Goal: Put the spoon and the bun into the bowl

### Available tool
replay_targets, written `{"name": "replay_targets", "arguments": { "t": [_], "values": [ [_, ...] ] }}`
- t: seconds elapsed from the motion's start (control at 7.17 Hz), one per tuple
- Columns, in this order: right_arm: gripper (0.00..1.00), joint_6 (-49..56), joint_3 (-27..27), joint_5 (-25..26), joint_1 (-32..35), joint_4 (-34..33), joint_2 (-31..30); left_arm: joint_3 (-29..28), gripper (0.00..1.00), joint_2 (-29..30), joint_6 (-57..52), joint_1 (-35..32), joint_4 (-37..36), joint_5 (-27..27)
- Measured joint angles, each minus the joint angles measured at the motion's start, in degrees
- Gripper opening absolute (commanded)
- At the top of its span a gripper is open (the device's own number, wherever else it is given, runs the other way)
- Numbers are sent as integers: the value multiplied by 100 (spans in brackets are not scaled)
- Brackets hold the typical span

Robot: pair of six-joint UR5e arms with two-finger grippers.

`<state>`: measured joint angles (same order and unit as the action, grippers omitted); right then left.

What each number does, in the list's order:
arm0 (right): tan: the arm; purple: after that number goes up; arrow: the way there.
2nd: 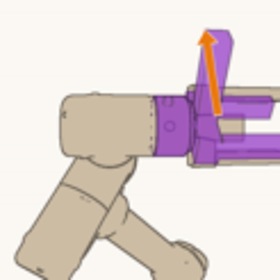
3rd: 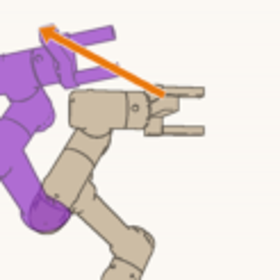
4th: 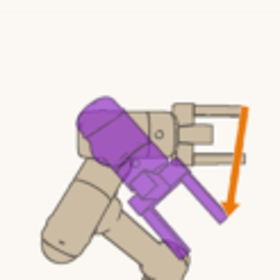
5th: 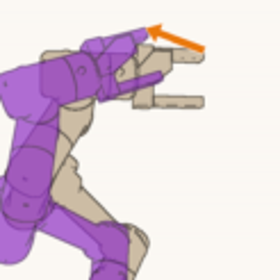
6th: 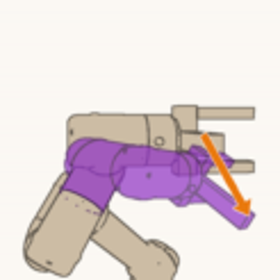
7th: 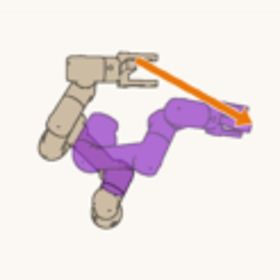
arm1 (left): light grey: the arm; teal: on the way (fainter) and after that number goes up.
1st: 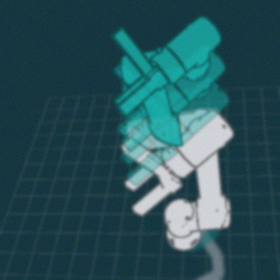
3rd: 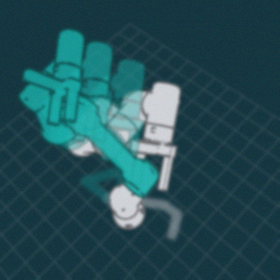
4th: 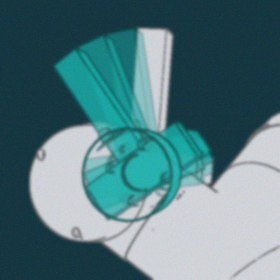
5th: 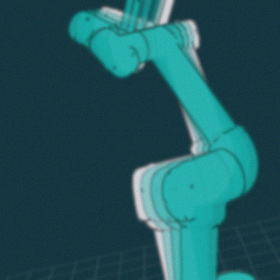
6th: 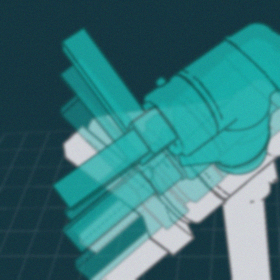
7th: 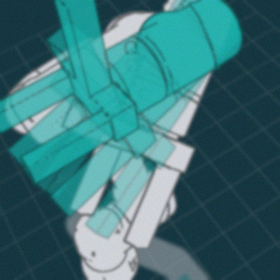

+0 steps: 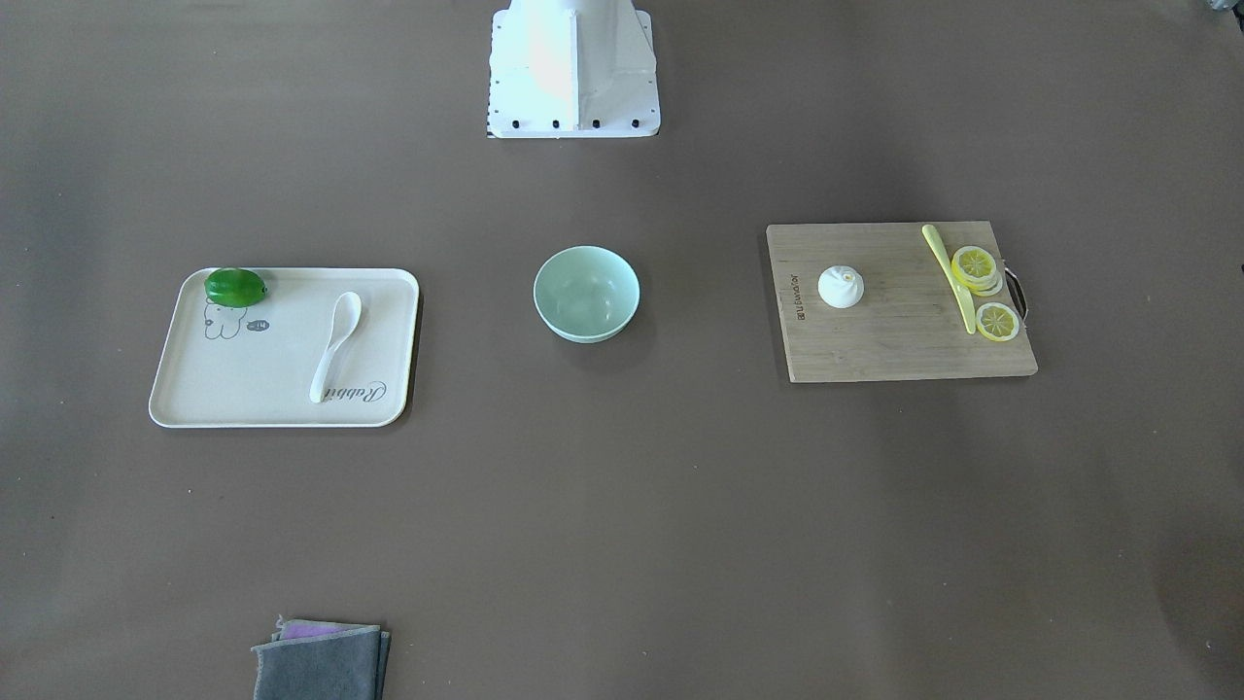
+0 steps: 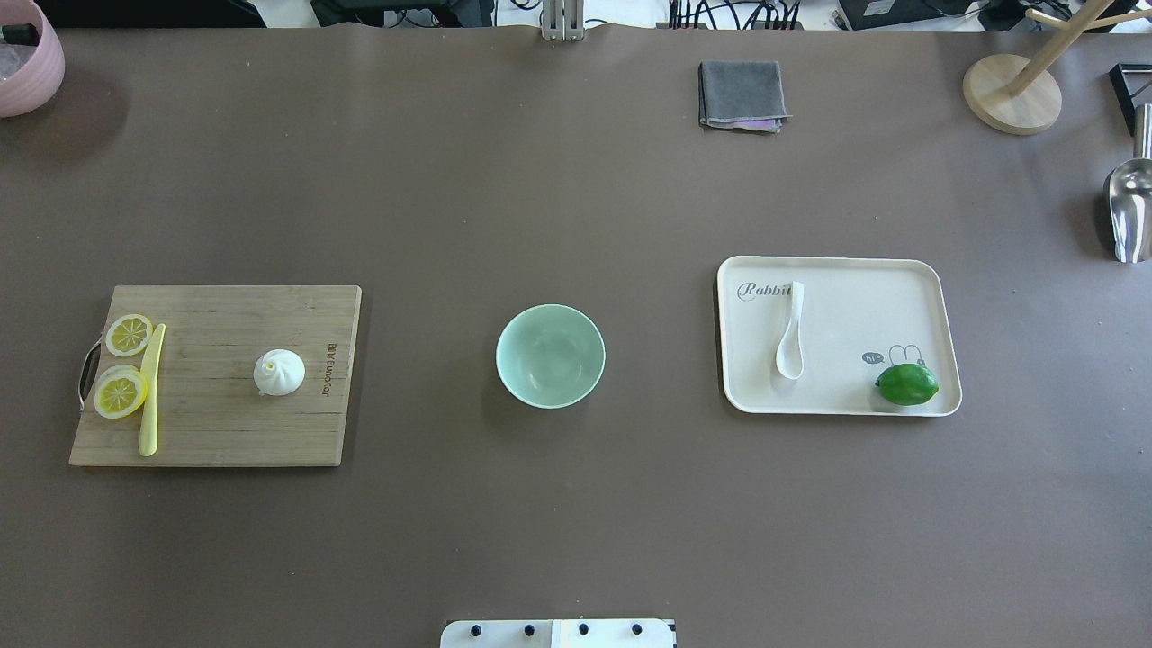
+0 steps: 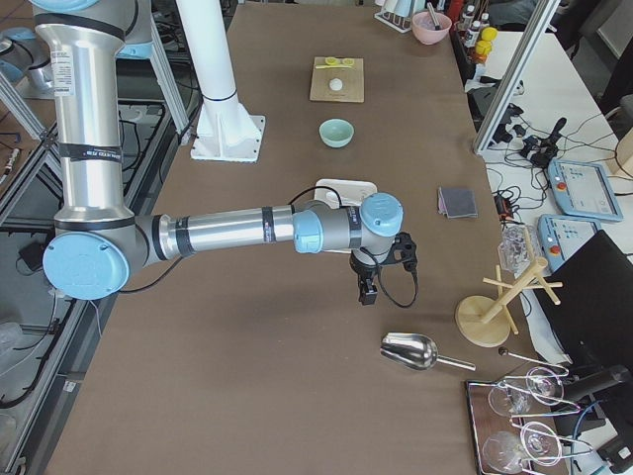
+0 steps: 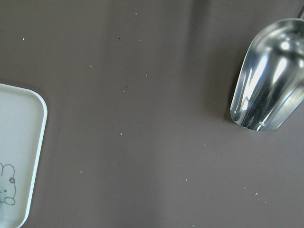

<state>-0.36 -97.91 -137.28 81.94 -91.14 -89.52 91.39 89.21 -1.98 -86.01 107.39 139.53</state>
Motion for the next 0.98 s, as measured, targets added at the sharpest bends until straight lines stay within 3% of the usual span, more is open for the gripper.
{"name": "replay_targets", "arguments": {
  "t": [0.98],
  "values": [
    [100, 1, -60, -5, -3, 9, -4, 93, 98, -182, -8, 61, 81, 8]
  ]
}}
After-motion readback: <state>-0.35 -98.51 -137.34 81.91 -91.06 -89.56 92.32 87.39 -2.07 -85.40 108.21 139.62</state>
